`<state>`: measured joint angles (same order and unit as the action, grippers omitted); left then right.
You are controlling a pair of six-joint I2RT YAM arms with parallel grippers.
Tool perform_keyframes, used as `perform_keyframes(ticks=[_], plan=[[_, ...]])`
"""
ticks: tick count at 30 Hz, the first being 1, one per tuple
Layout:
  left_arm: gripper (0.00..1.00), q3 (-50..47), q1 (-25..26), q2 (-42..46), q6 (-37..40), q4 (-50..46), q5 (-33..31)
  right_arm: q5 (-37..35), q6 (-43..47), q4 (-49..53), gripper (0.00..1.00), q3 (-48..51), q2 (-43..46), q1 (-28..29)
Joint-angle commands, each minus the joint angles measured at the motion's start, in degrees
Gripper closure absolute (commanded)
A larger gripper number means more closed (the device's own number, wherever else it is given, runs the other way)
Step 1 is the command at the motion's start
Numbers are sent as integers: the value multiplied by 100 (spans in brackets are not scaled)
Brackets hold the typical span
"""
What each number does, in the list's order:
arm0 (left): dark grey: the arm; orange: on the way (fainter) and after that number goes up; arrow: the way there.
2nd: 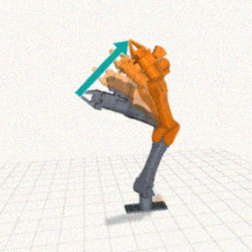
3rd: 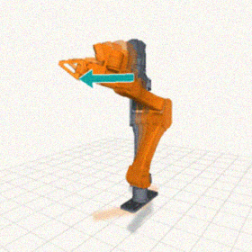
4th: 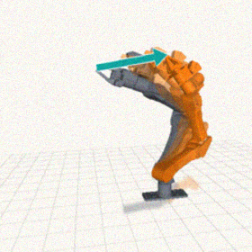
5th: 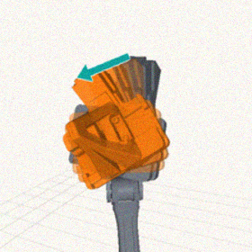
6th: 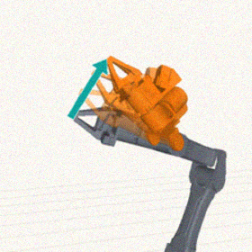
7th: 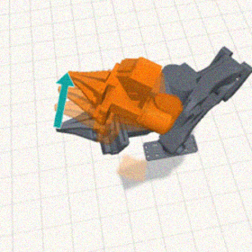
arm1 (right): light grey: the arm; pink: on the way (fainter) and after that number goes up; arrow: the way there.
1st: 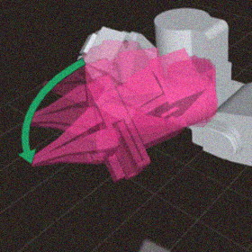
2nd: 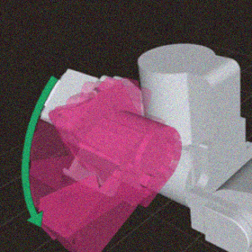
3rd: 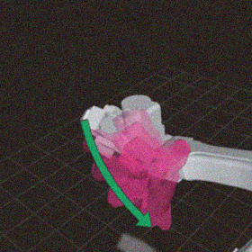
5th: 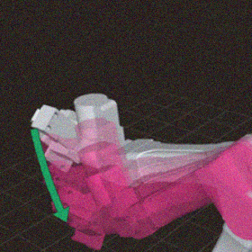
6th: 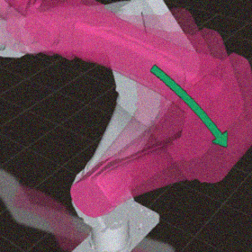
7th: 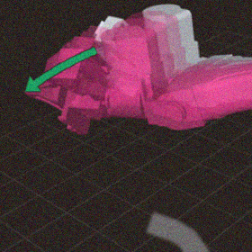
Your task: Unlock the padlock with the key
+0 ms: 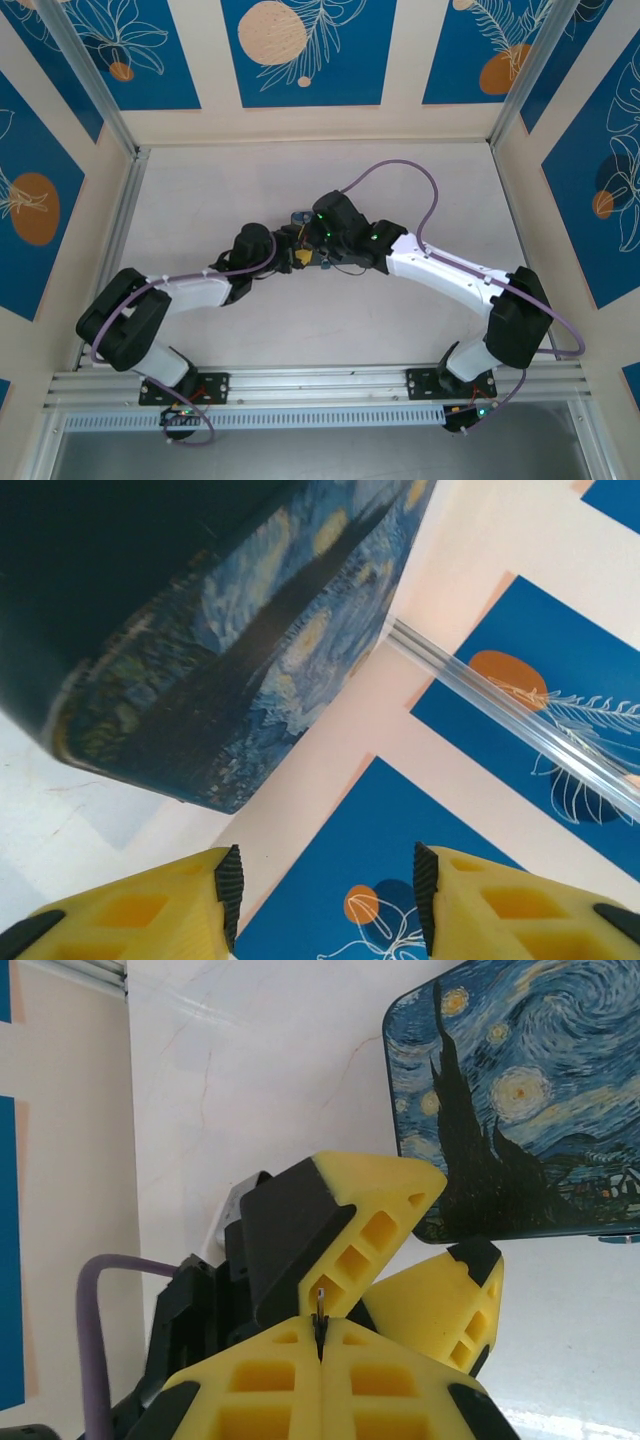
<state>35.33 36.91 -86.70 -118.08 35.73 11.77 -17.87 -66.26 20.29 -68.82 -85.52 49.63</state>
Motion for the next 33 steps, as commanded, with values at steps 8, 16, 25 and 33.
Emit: perform_keyframes(ticks=[8, 16, 25, 33], plan=[[63, 36, 118, 130, -162, 344, -43, -358, -246, -7, 100, 314, -57, 29], [70, -27, 115, 241, -93, 172, -85, -414, -300, -3, 100, 443, 60, -5], [82, -29, 116, 316, 34, -68, -114, -453, -336, -23, 100, 623, 246, -74], [52, 12, 118, 376, 299, -478, -70, -451, -309, -26, 100, 655, 400, -118]])
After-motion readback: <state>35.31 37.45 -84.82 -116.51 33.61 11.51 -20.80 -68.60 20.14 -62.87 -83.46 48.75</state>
